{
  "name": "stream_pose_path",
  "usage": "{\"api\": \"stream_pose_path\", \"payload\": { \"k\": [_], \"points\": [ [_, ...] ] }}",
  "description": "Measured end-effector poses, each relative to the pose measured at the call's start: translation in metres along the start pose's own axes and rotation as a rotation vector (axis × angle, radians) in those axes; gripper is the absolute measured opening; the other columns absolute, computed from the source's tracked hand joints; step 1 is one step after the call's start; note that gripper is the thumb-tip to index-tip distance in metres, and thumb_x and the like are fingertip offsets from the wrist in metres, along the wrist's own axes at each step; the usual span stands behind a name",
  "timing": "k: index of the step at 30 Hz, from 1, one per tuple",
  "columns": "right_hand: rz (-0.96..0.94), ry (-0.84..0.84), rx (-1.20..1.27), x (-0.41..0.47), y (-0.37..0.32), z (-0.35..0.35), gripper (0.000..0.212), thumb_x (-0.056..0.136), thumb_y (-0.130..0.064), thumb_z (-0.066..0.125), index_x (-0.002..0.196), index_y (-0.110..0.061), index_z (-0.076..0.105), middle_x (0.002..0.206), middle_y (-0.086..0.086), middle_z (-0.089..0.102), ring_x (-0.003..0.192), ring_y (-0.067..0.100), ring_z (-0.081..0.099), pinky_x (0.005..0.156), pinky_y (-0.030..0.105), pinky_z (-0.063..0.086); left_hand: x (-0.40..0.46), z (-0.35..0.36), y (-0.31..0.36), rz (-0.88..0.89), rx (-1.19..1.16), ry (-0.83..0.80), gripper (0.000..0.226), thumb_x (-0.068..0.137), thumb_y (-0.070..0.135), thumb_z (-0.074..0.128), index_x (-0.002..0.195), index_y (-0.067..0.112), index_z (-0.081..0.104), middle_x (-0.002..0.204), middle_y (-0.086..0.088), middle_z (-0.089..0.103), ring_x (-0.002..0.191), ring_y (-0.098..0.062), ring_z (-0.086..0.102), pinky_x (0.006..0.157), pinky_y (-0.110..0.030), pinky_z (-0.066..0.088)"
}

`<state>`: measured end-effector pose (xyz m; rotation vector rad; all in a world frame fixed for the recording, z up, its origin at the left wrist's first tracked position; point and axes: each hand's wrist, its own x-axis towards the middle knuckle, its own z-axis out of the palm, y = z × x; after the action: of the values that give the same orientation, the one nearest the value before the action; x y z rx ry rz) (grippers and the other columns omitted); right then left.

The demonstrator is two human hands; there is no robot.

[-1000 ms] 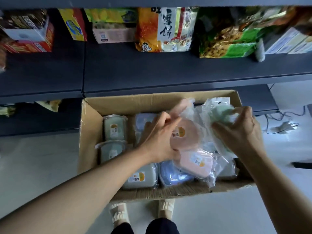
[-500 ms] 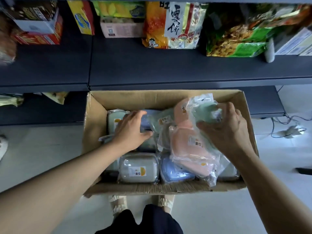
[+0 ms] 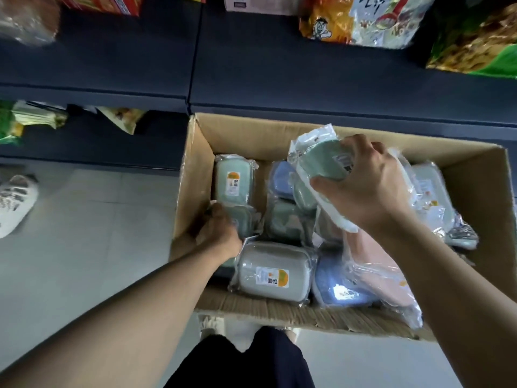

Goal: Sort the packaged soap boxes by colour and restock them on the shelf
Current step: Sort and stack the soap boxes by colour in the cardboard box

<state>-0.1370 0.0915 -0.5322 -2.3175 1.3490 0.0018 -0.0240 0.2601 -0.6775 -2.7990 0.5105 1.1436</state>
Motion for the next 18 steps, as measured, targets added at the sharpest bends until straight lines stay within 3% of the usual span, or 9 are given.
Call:
{"api": "stream_pose_path", "payload": {
  "k": [4,7,12,18],
  "points": [
    [0.006,-0.017,-0.028,0.004,-0.003,0.002,0.064,0.068,-0.045,0.070,0.125,-0.023,0.050,0.116,0.010,0.056,0.107,0.033,0.054,0.087,0.039,0.046,-0.014,-0.028,0.005,0.034,0.030,0.013,0.075,0.085,0.031,0.065,0.143,0.010,0.022,0.141,-0.012,0.039,0.123,-0.030,0.049,0.086,-0.035,0.045],
    [0.009,-0.018,-0.021,0.007,-0.005,0.004,0.063,0.068,-0.045,0.070,0.124,-0.023,0.050,0.116,0.010,0.057,0.107,0.032,0.054,0.085,0.036,0.045,-0.023,-0.059,0.011,0.142,0.067,0.054,0.099,0.077,0.054,0.068,0.148,0.014,0.013,0.145,-0.014,0.031,0.127,-0.034,0.042,0.089,-0.038,0.044],
    [-0.015,-0.024,-0.021,0.018,-0.015,0.009,0.065,0.068,-0.047,0.069,0.125,-0.023,0.048,0.117,0.008,0.054,0.109,0.030,0.051,0.081,0.033,0.040,0.014,-0.079,0.037,0.194,0.027,0.184,0.098,0.078,0.053,0.065,0.149,0.012,0.012,0.152,-0.016,0.011,0.132,-0.041,0.032,0.098,-0.046,0.039],
    [-0.048,-0.012,-0.039,0.021,-0.016,0.024,0.067,0.067,-0.048,0.072,0.125,-0.025,0.048,0.118,0.009,0.053,0.106,0.032,0.053,0.083,0.036,0.043,0.053,-0.057,0.047,0.197,0.011,0.323,0.080,0.075,0.047,0.073,0.133,0.009,0.034,0.135,-0.017,0.038,0.115,-0.031,0.045,0.082,-0.038,0.042]
  ]
}}
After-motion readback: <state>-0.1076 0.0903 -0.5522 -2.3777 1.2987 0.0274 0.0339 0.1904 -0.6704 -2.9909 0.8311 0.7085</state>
